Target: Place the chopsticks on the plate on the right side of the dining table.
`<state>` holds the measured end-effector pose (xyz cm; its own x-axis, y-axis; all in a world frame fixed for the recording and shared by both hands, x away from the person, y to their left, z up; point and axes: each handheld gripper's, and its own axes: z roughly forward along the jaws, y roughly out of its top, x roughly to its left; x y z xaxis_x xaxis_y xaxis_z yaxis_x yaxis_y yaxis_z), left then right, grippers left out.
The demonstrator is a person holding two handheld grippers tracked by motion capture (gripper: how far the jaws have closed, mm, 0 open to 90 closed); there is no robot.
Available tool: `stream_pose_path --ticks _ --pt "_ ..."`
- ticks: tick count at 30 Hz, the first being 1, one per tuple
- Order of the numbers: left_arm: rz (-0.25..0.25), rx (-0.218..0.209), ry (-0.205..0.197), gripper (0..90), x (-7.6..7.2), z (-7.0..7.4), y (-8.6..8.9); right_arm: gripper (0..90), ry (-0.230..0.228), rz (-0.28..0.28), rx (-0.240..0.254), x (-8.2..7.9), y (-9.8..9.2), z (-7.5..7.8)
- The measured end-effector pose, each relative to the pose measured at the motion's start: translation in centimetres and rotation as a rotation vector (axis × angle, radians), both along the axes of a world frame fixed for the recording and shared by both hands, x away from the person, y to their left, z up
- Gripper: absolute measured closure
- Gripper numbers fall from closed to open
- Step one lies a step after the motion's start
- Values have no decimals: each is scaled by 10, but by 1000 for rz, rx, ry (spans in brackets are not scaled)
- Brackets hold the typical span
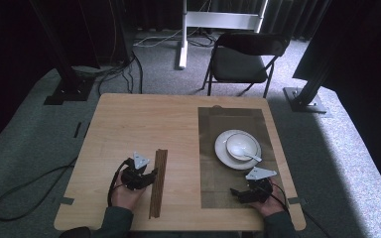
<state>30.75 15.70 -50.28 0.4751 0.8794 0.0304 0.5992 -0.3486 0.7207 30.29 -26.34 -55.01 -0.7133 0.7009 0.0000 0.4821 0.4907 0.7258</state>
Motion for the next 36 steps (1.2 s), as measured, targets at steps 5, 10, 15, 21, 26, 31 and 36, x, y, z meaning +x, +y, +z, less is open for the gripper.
stream_pose_path --ticks 5,10,15,21,26,31,36 --pt "-11 10 19 559 -4 -2 -2 116 -1 1 -1 0 0 0" --pt "-24 29 43 598 -7 -4 -3 116 0 0 0 0 0 0" --pt "-23 44 62 614 -8 -7 -4 116 -1 1 -1 0 0 0" --pt "-27 42 89 655 -8 -10 -3 116 0 0 -1 0 0 0" --pt "-23 40 111 686 -7 -13 -2 116 0 0 0 0 0 0" --pt "-23 45 130 686 -7 -15 -4 116 0 0 0 0 0 0" --pt "-26 55 142 698 -6 -18 -6 116 -1 1 -1 0 0 0"
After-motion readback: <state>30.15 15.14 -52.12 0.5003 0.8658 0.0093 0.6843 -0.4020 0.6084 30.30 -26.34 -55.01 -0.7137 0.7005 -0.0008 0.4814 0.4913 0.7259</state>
